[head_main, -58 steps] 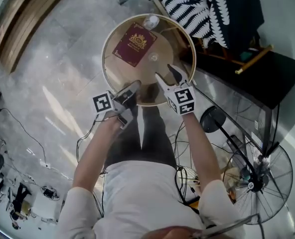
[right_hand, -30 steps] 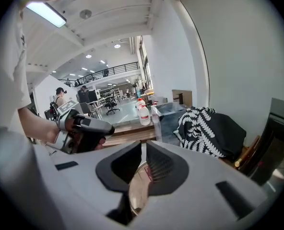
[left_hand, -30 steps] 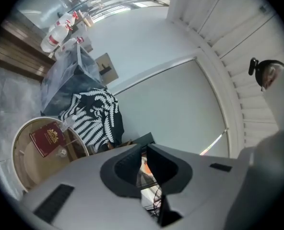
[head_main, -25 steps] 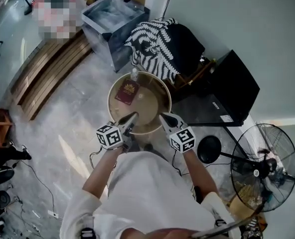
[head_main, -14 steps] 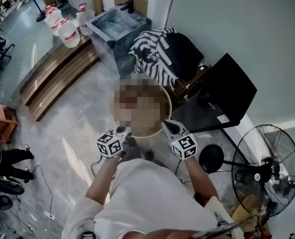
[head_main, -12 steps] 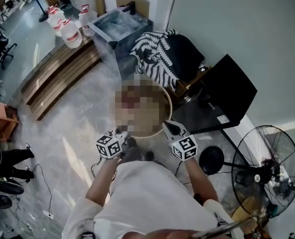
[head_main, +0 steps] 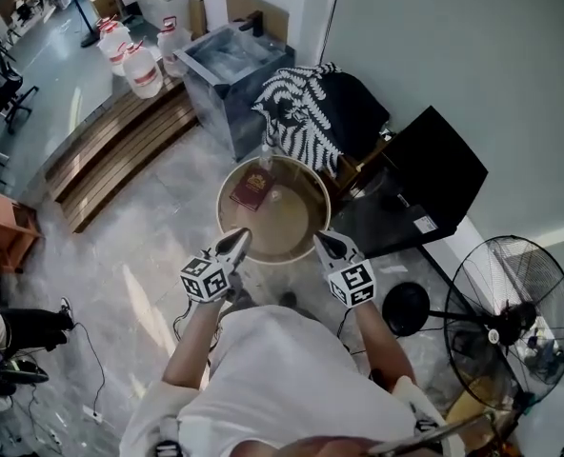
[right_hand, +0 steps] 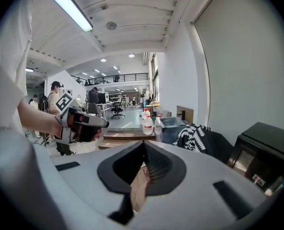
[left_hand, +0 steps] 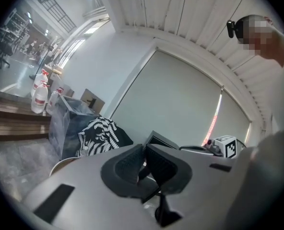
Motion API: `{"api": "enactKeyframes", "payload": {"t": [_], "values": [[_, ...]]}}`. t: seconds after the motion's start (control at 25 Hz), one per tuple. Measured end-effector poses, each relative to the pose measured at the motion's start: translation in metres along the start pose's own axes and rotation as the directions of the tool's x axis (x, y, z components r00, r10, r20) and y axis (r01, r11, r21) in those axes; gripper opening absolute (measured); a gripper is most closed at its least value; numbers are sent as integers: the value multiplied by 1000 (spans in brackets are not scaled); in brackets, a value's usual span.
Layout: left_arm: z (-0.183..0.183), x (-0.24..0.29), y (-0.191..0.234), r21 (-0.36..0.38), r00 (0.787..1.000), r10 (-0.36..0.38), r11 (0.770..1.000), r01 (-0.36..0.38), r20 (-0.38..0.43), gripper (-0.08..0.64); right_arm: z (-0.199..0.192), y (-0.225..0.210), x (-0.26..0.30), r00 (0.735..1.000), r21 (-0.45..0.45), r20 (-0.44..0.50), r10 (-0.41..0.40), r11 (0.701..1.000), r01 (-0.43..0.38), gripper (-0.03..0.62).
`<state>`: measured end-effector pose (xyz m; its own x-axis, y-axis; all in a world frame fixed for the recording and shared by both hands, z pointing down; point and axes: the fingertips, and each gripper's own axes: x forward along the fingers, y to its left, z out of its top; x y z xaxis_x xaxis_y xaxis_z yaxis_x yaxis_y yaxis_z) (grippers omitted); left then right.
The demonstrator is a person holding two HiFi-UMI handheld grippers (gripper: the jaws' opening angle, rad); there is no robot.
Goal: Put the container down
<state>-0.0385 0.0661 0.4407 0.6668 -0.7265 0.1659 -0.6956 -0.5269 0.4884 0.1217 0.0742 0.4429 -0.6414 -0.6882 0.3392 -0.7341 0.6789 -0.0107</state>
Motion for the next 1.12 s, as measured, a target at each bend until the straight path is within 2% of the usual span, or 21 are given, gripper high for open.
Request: {"api": "enactKeyframes", "payload": {"t": [0.16,0.64,1.12], "values": [[8,-8,14,34,1000,-12,999,12,-7,28,10,-2,7,999,3,19,-28,1000,28,-6],[33,1,52,65,999,-45,997,46,-22,28,26,-26,20,993,34,38,-110,994,108,-6],[45,17,60,63,999,-43,997,43,-10,28,35,-37,33,994,37,41,-105,994,104,-6]]}}
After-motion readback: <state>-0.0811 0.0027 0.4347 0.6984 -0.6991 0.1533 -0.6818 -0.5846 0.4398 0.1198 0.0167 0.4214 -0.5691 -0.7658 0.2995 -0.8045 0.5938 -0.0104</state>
